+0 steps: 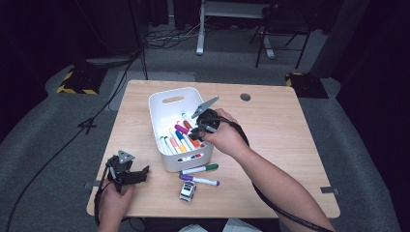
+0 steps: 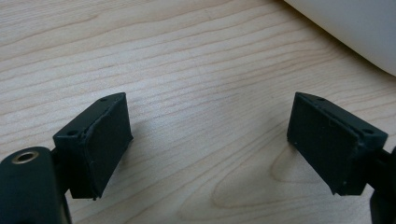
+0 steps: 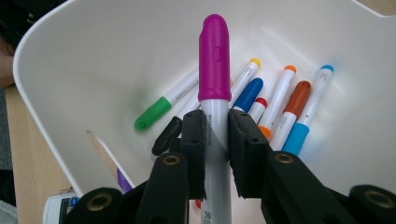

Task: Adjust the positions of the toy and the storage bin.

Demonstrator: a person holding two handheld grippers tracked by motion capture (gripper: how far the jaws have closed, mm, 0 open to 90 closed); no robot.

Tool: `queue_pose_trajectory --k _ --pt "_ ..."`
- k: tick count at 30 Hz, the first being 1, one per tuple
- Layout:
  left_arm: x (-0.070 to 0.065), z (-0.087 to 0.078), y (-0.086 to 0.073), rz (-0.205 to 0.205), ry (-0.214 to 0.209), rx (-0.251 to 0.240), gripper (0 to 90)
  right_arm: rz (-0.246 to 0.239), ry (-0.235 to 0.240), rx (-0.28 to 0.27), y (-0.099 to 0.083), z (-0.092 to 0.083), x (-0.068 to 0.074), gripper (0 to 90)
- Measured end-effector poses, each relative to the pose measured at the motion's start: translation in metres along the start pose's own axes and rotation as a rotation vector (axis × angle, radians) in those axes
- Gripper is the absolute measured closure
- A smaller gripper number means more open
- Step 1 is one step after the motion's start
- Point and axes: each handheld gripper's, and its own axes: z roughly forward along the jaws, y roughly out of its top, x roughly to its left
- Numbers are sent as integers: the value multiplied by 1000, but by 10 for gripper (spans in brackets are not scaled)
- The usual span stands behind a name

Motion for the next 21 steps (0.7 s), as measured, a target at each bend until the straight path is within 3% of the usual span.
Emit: queue_pose_trajectory --k 11,15,16,17,18,21 --pt "0 0 0 0 0 0 139 -70 -13 33 3 11 2 769" --pt "0 0 0 0 0 0 139 -59 -2 42 3 12 2 766" --pt "0 0 0 0 0 0 139 -38 8 52 3 12 3 755" --pt "0 0 0 0 0 0 139 -52 9 26 2 12 2 657" --pt "0 0 0 0 0 0 139 -40 5 21 2 11 4 620" --pt "0 0 0 1 0 1 139 -24 3 0 -1 5 10 599"
